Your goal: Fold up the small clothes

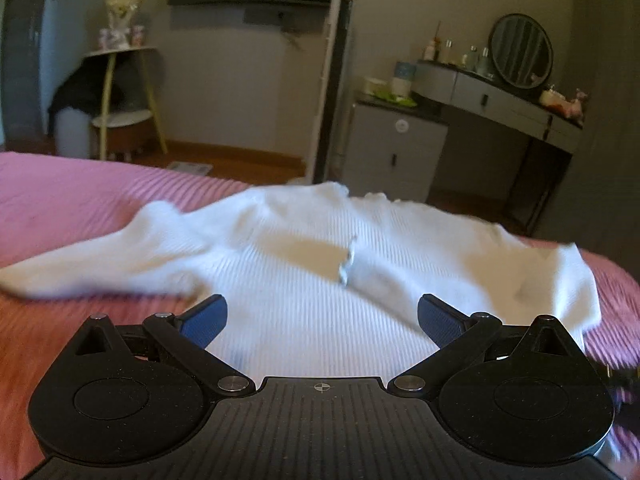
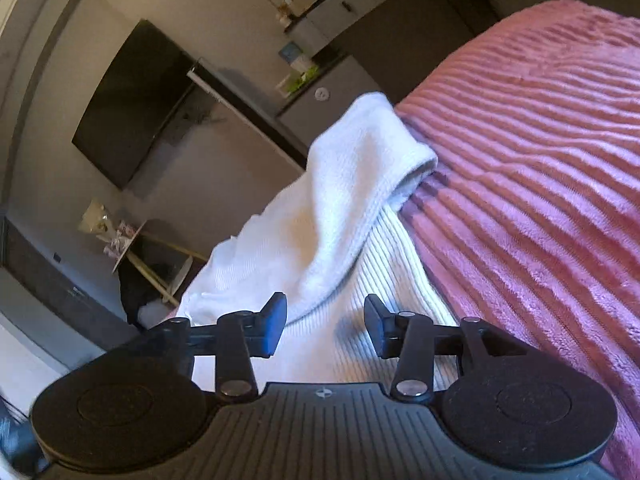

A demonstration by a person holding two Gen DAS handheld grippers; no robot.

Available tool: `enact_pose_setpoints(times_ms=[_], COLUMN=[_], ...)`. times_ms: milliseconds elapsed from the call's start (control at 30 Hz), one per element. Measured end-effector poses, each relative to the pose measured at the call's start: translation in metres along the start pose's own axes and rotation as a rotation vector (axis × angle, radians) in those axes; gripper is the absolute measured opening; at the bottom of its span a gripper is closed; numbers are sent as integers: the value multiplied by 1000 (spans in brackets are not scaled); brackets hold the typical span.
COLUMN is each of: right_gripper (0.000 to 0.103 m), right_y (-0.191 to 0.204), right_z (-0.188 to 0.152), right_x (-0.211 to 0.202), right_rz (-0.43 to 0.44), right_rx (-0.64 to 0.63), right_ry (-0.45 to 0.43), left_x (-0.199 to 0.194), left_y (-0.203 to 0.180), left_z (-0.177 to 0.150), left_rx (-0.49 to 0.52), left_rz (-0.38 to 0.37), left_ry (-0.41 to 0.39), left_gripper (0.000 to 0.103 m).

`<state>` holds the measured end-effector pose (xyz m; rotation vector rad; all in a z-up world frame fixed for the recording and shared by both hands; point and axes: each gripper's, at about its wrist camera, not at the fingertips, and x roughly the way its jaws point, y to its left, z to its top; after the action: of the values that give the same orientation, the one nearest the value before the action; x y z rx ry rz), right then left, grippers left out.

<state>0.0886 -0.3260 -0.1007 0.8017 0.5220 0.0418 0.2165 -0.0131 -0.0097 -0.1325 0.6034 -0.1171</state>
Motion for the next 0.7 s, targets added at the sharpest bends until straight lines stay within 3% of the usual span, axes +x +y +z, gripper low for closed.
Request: enact_pose_setpoints(times_ms=[100, 233, 300, 333, 367, 400, 500, 533, 567, 633, 700], right_gripper=[42, 42, 43, 43, 44, 44, 45, 44, 44, 45, 45], right_y=[-8, -19, -21, -21, -20, -20, -16, -16, -15, -14, -12], right_z=[3, 9, 9, 7, 7, 6, 4, 3, 3, 3, 3], right_x=[10, 5, 6, 3, 4, 4, 3, 3, 2, 1, 0], right_rz=[20, 43, 54, 57, 59, 60, 58, 58, 57, 57, 54], right_rx=[36, 87, 101, 101, 98, 92, 77, 73, 69, 61, 49], right_ry=[3, -8, -8, -9, -10, -11, -15, -15, -17, -21, -26], left_x=[31, 69, 85, 92, 97, 103, 108, 107, 106, 97, 79], left_y=[6, 1, -3, -5, -7, -9, -17, -19, -19, -15, -10], left_z=[20, 33, 34, 33, 32, 32, 30, 30, 32, 39, 48], left_rx=[-52, -1, 13, 11, 9, 8, 14, 25, 26, -4, -20], left_rz=[-53, -148, -203, -222, -237, -249, -205, -188, -171, -169, -147], left_ry=[38, 81, 154, 185, 206, 232, 257, 249, 244, 211, 128], left_gripper=[103, 103, 103, 95, 75, 65, 45, 22, 15, 12, 12])
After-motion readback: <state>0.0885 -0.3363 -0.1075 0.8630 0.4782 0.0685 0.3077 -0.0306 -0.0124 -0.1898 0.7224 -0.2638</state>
